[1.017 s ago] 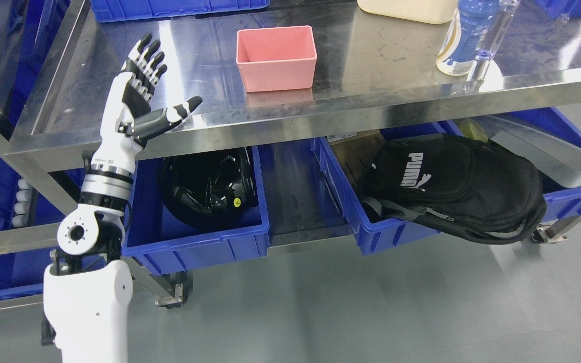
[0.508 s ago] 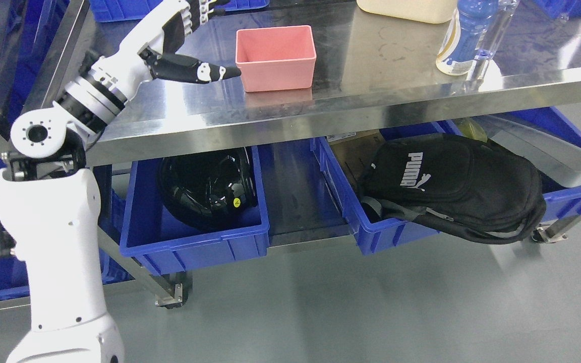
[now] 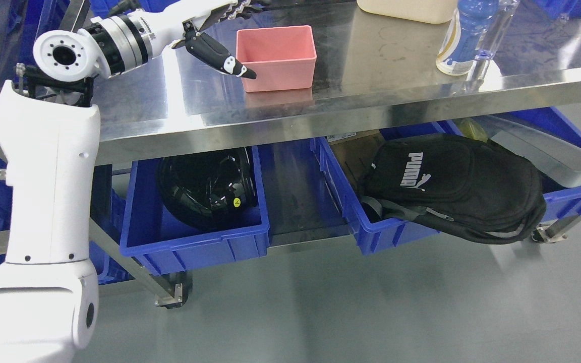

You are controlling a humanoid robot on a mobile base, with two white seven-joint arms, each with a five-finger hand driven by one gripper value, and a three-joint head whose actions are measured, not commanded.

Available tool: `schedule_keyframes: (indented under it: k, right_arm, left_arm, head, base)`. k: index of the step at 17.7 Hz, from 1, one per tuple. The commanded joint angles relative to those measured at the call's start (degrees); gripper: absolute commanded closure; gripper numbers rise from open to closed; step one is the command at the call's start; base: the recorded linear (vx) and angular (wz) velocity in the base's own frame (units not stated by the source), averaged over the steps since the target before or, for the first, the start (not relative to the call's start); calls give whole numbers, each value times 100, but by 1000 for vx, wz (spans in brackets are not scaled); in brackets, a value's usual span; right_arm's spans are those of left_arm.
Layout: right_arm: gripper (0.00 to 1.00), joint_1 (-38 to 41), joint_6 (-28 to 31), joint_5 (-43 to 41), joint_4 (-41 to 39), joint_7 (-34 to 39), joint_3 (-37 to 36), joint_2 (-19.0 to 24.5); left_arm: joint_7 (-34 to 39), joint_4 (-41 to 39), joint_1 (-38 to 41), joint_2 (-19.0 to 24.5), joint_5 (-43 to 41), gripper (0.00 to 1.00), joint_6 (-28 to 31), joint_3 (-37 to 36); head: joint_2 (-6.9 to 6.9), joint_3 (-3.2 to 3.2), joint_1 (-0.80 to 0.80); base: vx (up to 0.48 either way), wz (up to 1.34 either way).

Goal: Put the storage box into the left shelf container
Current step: 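Grasp the pink box's near edge with the left hand and tilt it up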

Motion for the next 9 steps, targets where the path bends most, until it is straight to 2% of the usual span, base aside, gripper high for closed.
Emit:
schedule_keyframes:
  k: [1, 3, 9]
  right_arm:
    - [0, 53, -3, 9, -100, 4, -26, -100]
    - [0, 53, -3, 9, -100, 4, -26, -100]
    - [0, 53, -3, 9, -100, 4, -26, -100]
  left_arm:
    - [5, 1451, -207, -315, -538, 2, -16, -725]
    - [49, 1723, -242, -561, -784, 2, -34, -672]
    - [234, 2339, -374, -594, -1374, 6, -254, -461]
  head:
    - [0, 0, 0]
    - [0, 0, 0]
    - [0, 0, 0]
  base:
    - [0, 0]
    - [0, 0]
    - [0, 0]
